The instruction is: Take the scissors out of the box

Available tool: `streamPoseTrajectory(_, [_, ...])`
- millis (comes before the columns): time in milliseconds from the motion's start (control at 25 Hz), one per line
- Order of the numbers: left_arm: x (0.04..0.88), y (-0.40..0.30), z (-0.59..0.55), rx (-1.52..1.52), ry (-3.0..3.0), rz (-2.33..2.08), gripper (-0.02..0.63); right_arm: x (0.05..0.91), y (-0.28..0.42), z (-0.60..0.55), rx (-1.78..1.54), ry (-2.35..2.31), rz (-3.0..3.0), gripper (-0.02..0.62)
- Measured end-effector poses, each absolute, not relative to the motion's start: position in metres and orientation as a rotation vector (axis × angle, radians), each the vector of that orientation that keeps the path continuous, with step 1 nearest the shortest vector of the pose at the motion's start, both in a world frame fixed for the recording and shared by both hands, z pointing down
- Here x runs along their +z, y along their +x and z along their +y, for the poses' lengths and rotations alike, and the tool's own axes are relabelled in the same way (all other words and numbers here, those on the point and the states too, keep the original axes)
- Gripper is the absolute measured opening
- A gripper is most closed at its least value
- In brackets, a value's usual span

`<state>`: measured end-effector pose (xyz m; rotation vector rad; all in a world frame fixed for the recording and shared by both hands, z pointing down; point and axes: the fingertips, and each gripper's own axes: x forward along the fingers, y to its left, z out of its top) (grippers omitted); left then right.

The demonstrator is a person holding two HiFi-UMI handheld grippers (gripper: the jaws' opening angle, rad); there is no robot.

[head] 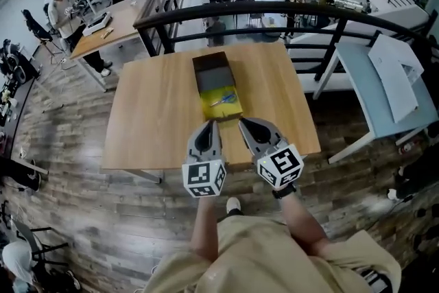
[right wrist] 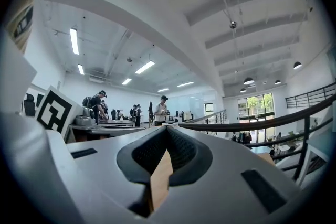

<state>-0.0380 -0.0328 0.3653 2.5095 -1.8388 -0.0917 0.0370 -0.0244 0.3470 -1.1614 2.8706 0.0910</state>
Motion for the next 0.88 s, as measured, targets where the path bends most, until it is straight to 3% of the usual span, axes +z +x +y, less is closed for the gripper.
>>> streamPoseTrajectory(400, [0.392,-0.099,-0.118,-0.081,2.498,-1.820,0.012,0.372,-0.010,-0.113,0.223,-1.289,2.887,0.014])
streamPoseTrajectory(880, [0.439,-0.111,-0.218,-0.037,2.471,-1.717,0.012,0.441,-0.018,-0.232,0.077,-1.407,2.971,0.014])
